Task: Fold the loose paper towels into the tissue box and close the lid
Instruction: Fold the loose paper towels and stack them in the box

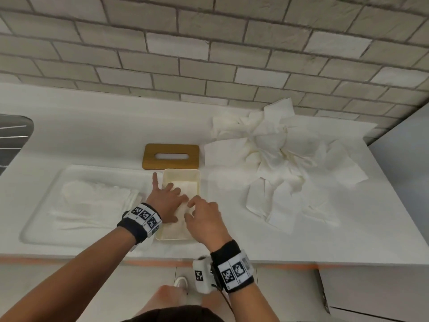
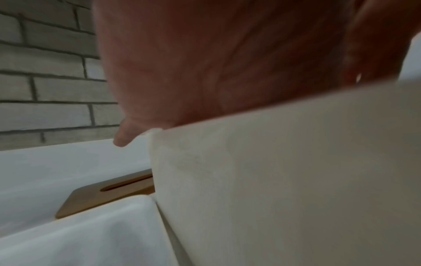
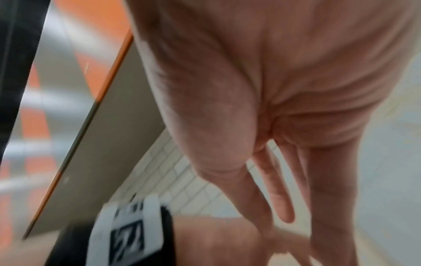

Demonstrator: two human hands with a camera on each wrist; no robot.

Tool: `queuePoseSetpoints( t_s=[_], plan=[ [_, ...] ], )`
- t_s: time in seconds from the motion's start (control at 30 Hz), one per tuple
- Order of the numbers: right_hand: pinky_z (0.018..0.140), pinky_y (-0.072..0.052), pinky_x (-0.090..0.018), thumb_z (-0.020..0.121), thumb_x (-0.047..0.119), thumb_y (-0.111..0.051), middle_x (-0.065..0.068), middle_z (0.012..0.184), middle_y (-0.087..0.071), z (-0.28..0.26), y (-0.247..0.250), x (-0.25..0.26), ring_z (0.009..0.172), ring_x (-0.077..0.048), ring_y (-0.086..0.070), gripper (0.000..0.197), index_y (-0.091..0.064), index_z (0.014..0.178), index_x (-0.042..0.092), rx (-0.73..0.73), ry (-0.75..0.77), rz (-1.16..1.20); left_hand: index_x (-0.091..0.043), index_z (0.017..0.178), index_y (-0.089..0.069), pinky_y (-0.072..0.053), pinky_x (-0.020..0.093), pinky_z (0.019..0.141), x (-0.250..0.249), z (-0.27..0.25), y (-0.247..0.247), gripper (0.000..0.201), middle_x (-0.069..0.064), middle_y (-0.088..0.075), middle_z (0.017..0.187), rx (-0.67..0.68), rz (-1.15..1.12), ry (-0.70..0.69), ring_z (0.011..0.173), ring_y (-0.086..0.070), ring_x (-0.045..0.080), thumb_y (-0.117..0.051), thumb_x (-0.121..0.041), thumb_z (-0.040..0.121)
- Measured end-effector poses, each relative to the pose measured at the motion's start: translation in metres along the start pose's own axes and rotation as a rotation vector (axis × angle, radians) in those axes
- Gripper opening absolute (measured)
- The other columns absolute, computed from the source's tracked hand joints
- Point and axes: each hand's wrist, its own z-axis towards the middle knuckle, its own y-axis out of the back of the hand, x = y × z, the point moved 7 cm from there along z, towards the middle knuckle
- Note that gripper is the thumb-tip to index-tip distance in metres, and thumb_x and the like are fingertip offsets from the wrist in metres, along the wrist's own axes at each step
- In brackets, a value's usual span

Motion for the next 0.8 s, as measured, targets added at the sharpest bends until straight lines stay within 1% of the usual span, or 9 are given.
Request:
queuePoseSetpoints(
  t_s=[0.07, 0.13, 0.2, 0.3, 0.4, 0.47, 0.67, 0.73, 0.8],
  plan=[
    [0.091, -0.06, -0.038, 0.103, 0.029, -0.065, -0.001, 0.105, -0.077, -0.004, 0.042, -0.033, 0.097, -0.018, -0.073, 0.015, -0.067, 0.118, 0.027, -0.219, 0.027, 0.122, -0.042, 0.151, -0.046, 0.002, 0.079, 0.119, 0.002, -0.004, 0.015, 0.059, -0.01, -0.047, 0.154, -0.055, -0.077, 0.043, 0.153, -0.032, 0.023, -0.064, -0.057, 0.096],
    [0.084, -0.059, -0.032, 0.101, 0.028, -0.069, 0.003, 0.093, -0.081, -0.008, 0.088, -0.081, 0.086, -0.015, -0.076, 0.004, -0.069, 0.104, 0.025, -0.427, -0.004, 0.137, -0.034, 0.141, -0.059, -0.019, 0.065, 0.124, -0.001, -0.015, 0.044, 0.043, -0.008, -0.056, 0.148, -0.258, -0.241, 0.081, 0.146, -0.044, 0.024, -0.064, -0.045, 0.1],
    [0.081, -0.053, -0.03, 0.102, 0.028, -0.07, -0.004, 0.096, -0.08, -0.012, 0.127, -0.139, 0.091, -0.025, -0.076, 0.01, -0.068, 0.102, 0.018, -0.585, -0.127, 0.11, -0.023, 0.122, -0.071, -0.05, 0.049, 0.104, -0.015, -0.035, 0.081, 0.025, -0.001, -0.071, 0.126, -0.597, -0.373, 0.075, 0.123, -0.061, 0.027, -0.07, -0.03, 0.097],
    [0.093, -0.05, -0.043, 0.103, 0.042, -0.067, -0.022, 0.122, -0.067, -0.007, 0.152, -0.227, 0.113, -0.042, -0.066, 0.043, -0.06, 0.121, 0.003, -0.648, -0.409, 0.142, -0.019, 0.104, -0.072, -0.056, 0.037, 0.075, -0.066, -0.051, 0.126, 0.009, -0.002, -0.071, 0.101, -0.854, -0.518, -0.054, 0.098, -0.063, 0.022, -0.071, -0.021, 0.095],
    [0.11, -0.046, -0.054, 0.096, 0.066, -0.065, -0.028, 0.145, -0.05, 0.002, 0.149, -0.285, 0.134, -0.048, -0.053, 0.09, -0.041, 0.145, -0.005, -0.5, -0.678, 0.188, -0.019, 0.106, -0.07, -0.055, 0.036, 0.072, -0.131, -0.015, 0.143, 0.011, -0.001, -0.07, 0.102, -0.753, -0.586, -0.191, 0.098, -0.062, 0.021, -0.066, -0.025, 0.099],
    [0.113, -0.045, -0.05, 0.094, 0.067, -0.069, -0.028, 0.15, -0.05, 0.012, 0.145, -0.302, 0.138, -0.046, -0.052, 0.097, -0.036, 0.15, -0.006, -0.434, -0.671, 0.227, -0.018, 0.119, -0.068, -0.054, 0.039, 0.081, -0.169, 0.027, 0.134, 0.021, 0.0, -0.068, 0.117, -0.569, -0.558, -0.209, 0.109, -0.06, 0.023, -0.062, -0.031, 0.102],
    [0.094, -0.051, -0.037, 0.1, 0.039, -0.075, -0.007, 0.115, -0.068, 0.016, 0.163, -0.321, 0.111, -0.031, -0.063, 0.042, -0.064, 0.127, 0.009, -0.452, -0.431, 0.386, -0.015, 0.145, -0.052, -0.045, 0.041, 0.104, -0.216, 0.13, 0.1, 0.04, 0.004, -0.051, 0.151, -0.307, -0.531, -0.146, 0.137, -0.046, 0.027, -0.054, -0.025, 0.107],
    [0.075, -0.046, -0.034, 0.097, 0.032, -0.078, -0.002, 0.093, -0.062, 0.004, 0.175, -0.321, 0.091, -0.026, -0.06, 0.023, -0.062, 0.101, 0.017, -0.458, -0.341, 0.528, -0.016, 0.156, -0.041, -0.041, 0.043, 0.11, -0.22, 0.15, 0.089, 0.052, 0.004, -0.04, 0.162, -0.228, -0.507, -0.154, 0.146, -0.037, 0.027, -0.055, -0.022, 0.107],
    [0.074, -0.049, -0.037, 0.087, 0.027, -0.08, -0.007, 0.092, -0.065, -0.007, 0.188, -0.323, 0.087, -0.028, -0.061, 0.025, -0.057, 0.089, 0.02, -0.435, -0.261, 0.649, -0.017, 0.16, -0.035, -0.038, 0.046, 0.112, -0.224, 0.162, 0.085, 0.062, 0.003, -0.031, 0.167, -0.178, -0.456, -0.16, 0.148, -0.033, 0.027, -0.06, -0.025, 0.104]
  ],
)
